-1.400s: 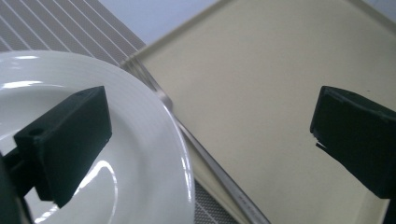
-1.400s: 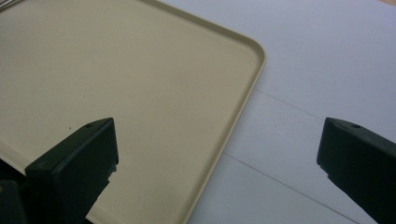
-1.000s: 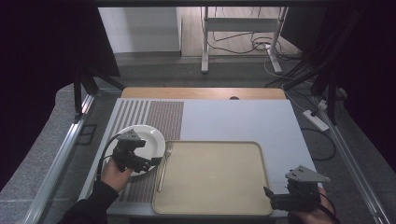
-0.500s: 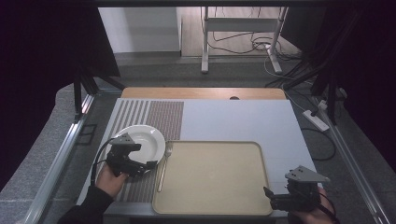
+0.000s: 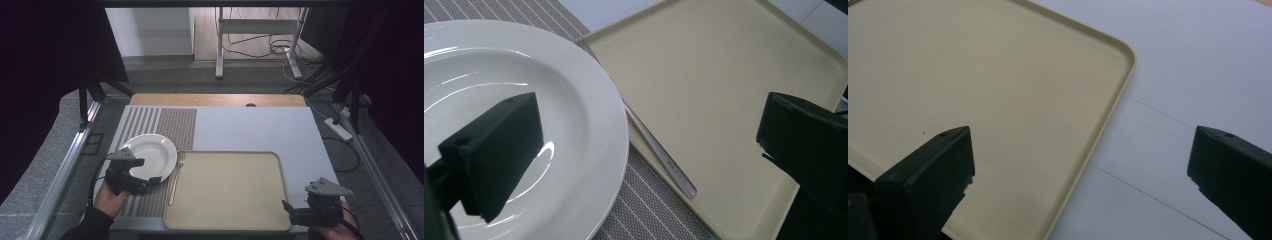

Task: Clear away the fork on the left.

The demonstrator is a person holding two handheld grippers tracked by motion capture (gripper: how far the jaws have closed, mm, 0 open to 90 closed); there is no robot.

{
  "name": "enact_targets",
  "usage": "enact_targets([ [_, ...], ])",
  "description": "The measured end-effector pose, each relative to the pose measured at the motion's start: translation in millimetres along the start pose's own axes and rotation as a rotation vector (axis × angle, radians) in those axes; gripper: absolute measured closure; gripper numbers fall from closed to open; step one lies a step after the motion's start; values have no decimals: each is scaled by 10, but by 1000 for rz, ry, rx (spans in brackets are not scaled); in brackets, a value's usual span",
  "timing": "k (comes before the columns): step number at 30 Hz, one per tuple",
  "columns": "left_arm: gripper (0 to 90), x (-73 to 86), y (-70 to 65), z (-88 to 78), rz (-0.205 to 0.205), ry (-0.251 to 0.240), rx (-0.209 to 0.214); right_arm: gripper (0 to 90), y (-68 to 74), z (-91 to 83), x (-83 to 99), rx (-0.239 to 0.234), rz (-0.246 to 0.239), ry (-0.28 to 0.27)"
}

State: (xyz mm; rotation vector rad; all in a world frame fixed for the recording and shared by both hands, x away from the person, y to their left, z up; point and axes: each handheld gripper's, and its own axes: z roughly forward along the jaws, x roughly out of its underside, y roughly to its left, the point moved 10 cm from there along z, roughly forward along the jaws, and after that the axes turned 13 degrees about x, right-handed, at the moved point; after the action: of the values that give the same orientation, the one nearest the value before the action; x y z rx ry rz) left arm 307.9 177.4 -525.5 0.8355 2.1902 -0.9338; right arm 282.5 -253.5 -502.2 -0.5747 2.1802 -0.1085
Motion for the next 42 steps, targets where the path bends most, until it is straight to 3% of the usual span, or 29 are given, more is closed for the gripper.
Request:
enact_targets([
  [42,0,494,-117,-484,-79,-42,-23,0,6,7,8,1,-9,9],
])
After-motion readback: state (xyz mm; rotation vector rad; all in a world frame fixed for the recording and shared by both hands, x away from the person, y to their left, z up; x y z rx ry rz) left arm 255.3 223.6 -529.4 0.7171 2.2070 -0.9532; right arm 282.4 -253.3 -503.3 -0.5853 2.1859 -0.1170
